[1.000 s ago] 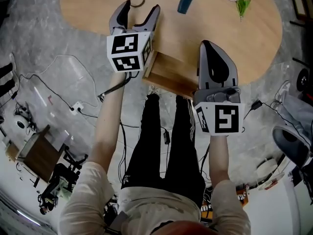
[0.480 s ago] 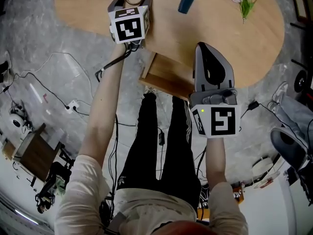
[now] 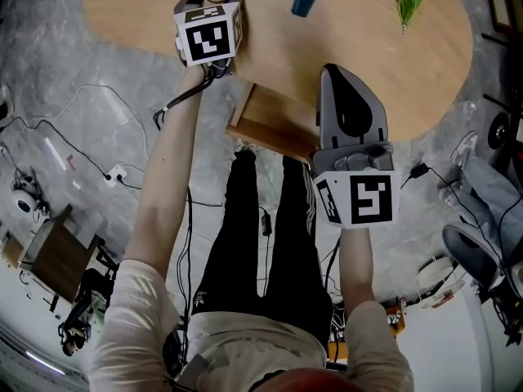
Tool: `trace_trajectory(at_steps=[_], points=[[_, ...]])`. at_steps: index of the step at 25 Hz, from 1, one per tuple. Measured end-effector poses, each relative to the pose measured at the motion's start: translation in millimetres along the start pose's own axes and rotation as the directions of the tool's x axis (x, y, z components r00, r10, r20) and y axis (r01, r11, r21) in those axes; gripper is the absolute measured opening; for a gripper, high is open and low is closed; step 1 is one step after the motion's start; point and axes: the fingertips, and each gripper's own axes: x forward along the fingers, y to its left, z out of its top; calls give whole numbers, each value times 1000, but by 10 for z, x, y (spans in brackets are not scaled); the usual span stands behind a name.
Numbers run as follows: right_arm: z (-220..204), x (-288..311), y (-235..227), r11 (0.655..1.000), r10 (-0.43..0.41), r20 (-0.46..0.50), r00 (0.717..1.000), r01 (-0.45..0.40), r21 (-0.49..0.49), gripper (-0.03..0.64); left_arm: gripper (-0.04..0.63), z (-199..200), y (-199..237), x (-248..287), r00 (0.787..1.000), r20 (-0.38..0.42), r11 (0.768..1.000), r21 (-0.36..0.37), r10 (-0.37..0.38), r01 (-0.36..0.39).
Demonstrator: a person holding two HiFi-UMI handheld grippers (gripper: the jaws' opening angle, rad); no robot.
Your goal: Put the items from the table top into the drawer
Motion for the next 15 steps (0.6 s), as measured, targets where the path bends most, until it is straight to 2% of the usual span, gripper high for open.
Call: trace_trajectory(at_steps=[4, 9, 15], points=[[15, -9, 43, 1000, 10, -3, 1000, -10, -1, 5, 270, 10, -50, -51, 1000, -20, 1000, 13, -22, 23], [28, -16, 108, 1000, 6, 2, 1000, -6, -18, 5, 270, 217, -386, -563, 990, 121, 993, 103, -68, 56], [-52, -239, 47, 998, -59, 1, 998, 59, -34, 5, 270, 136, -885, -1754, 967, 239, 993, 97, -86, 64]])
